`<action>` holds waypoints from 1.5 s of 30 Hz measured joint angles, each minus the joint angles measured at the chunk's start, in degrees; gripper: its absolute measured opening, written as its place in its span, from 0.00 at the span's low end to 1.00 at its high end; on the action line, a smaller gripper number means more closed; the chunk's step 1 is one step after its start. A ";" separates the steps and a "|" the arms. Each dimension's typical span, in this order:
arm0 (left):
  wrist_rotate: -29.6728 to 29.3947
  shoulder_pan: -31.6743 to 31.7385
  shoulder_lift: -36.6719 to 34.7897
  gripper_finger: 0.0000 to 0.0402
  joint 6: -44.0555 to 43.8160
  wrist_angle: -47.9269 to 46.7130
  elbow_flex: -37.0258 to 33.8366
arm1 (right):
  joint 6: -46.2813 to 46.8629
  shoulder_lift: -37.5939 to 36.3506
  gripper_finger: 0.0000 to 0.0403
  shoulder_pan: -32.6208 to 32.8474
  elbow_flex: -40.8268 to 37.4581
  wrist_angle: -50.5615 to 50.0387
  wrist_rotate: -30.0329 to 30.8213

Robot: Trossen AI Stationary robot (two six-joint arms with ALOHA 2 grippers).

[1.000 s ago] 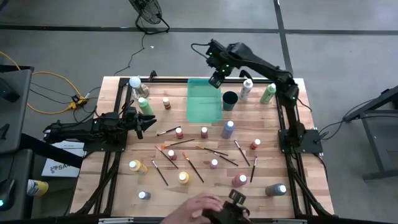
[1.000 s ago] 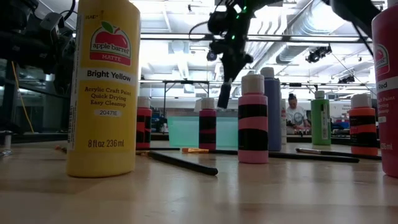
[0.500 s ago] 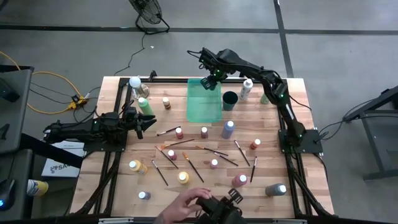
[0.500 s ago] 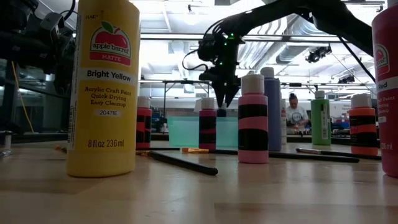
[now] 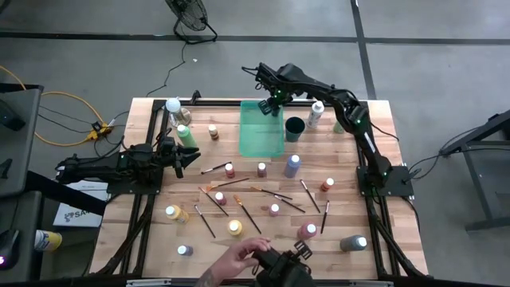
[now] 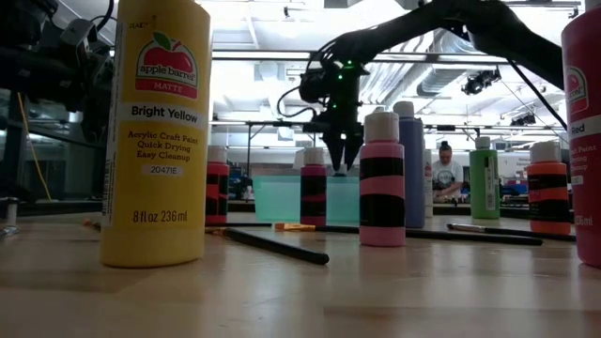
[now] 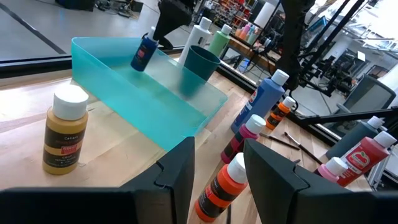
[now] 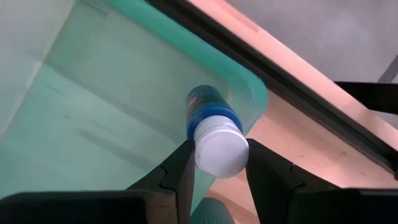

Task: Pick & Place Paint Supplies
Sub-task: Put the blue paint bottle into the green bin, then put the orange paint bottle into the green bin

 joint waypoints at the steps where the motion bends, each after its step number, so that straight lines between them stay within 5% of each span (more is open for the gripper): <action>1: 0.00 0.00 0.02 0.34 0.02 0.00 0.00 | 0.17 0.09 0.29 0.00 0.00 -0.16 -0.01; 27: 0.01 0.01 0.01 0.34 0.02 0.00 0.00 | 0.31 1.65 0.38 -0.79 0.00 2.18 -0.98; 45: 0.03 0.00 0.02 0.34 0.02 0.00 0.00 | 0.59 -5.48 0.59 -0.66 0.87 -5.51 -3.48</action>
